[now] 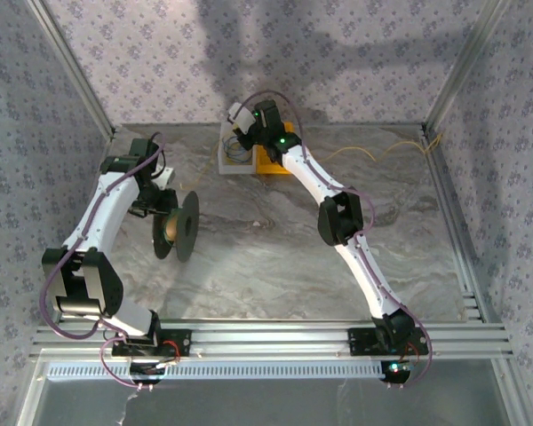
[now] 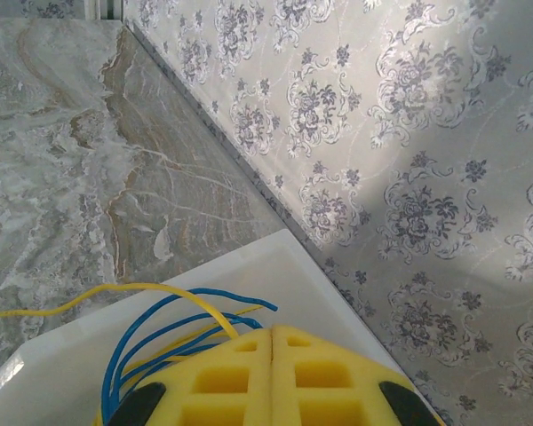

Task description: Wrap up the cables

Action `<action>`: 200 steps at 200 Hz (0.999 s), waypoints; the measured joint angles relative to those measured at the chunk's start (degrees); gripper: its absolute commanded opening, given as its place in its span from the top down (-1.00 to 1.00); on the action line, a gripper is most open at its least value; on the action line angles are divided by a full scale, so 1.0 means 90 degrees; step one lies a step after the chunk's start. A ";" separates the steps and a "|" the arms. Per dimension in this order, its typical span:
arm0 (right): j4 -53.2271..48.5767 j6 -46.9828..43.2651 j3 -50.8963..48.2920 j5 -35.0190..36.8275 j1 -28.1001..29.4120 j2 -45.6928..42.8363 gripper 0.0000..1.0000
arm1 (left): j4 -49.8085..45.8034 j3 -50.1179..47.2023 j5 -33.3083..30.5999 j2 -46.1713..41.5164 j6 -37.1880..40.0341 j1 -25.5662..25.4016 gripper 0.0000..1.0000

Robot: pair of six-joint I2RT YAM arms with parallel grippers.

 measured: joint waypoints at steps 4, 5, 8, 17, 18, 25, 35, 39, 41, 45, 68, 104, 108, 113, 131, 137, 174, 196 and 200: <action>-0.0024 -0.0017 -0.0005 -0.0019 0.0000 -0.0024 0.61 | 0.0002 0.0000 0.0005 0.0000 0.0000 0.0000 1.00; -0.0027 -0.0017 -0.0007 -0.0024 0.0000 -0.0029 0.60 | 0.0002 0.0000 0.0007 0.0000 0.0000 0.0000 1.00; -0.0049 0.0002 -0.0007 -0.0049 0.0000 -0.0044 0.57 | 0.0002 0.0000 0.0005 0.0000 0.0000 0.0000 1.00; -0.0068 -0.0046 -0.0007 -0.0114 -0.0002 -0.0090 0.50 | 0.0005 0.0000 0.0010 0.0000 0.0000 0.0000 1.00; -0.0075 -0.0061 -0.0007 -0.0124 -0.0002 -0.0100 0.50 | 0.0005 -0.0002 0.0010 -0.0002 0.0000 0.0000 1.00; -0.0097 -0.0053 -0.0007 -0.0165 -0.0002 -0.0138 0.48 | 0.0019 -0.0012 0.0015 -0.0007 0.0000 0.0000 1.00; -0.0102 -0.0034 -0.0007 -0.0211 -0.0002 -0.0180 0.41 | 0.0039 -0.0041 0.0027 -0.0017 -0.0019 0.0000 1.00; -0.0102 -0.0041 -0.0007 -0.0226 -0.0002 -0.0194 0.39 | 0.0046 -0.0049 0.0027 -0.0019 -0.0022 0.0000 1.00; -0.0102 -0.0032 -0.0007 -0.0238 -0.0002 -0.0197 0.39 | 0.0049 -0.0049 0.0029 -0.0019 -0.0022 0.0000 1.00; -0.0100 -0.0044 -0.0007 -0.0248 -0.0002 -0.0204 0.38 | 0.0053 -0.0051 0.0034 -0.0019 -0.0024 0.0000 1.00; -0.0131 -0.0029 -0.0027 -0.0282 0.0000 -0.0199 0.28 | 0.0087 -0.0066 0.0078 -0.0022 -0.0041 0.0000 1.00; -0.0148 0.0034 -0.0036 -0.0155 -0.0002 -0.0104 0.23 | 0.0104 -0.0075 0.0102 -0.0029 -0.0041 0.0000 1.00; -0.0153 0.0034 -0.0036 -0.0136 -0.0002 -0.0090 0.23 | 0.0107 -0.0078 0.0102 -0.0029 -0.0041 0.0000 1.00; -0.0158 0.0036 -0.0036 -0.0117 -0.0002 -0.0070 0.23 | 0.0109 -0.0078 0.0102 -0.0032 -0.0041 0.0000 1.00; -0.0172 0.0046 -0.0036 -0.0114 -0.0015 -0.0002 0.31 | 0.0112 -0.0078 0.0104 -0.0032 -0.0041 0.0000 1.00; -0.0172 0.0056 -0.0036 -0.0114 -0.0015 0.0015 0.37 | 0.0114 -0.0078 0.0104 -0.0032 -0.0041 0.0000 1.00; -0.0221 0.0073 -0.0036 -0.0206 -0.0039 0.0068 0.75 | 0.0112 -0.0078 0.0104 -0.0032 -0.0041 0.0000 1.00; -0.0223 0.0041 -0.0036 -0.0274 -0.0039 0.0073 1.00 | 0.0112 -0.0078 0.0104 -0.0032 -0.0041 0.0000 1.00; -0.0226 0.0063 -0.0036 -0.0279 -0.0039 0.0073 1.00 | 0.0112 -0.0078 0.0104 -0.0032 -0.0041 0.0000 1.00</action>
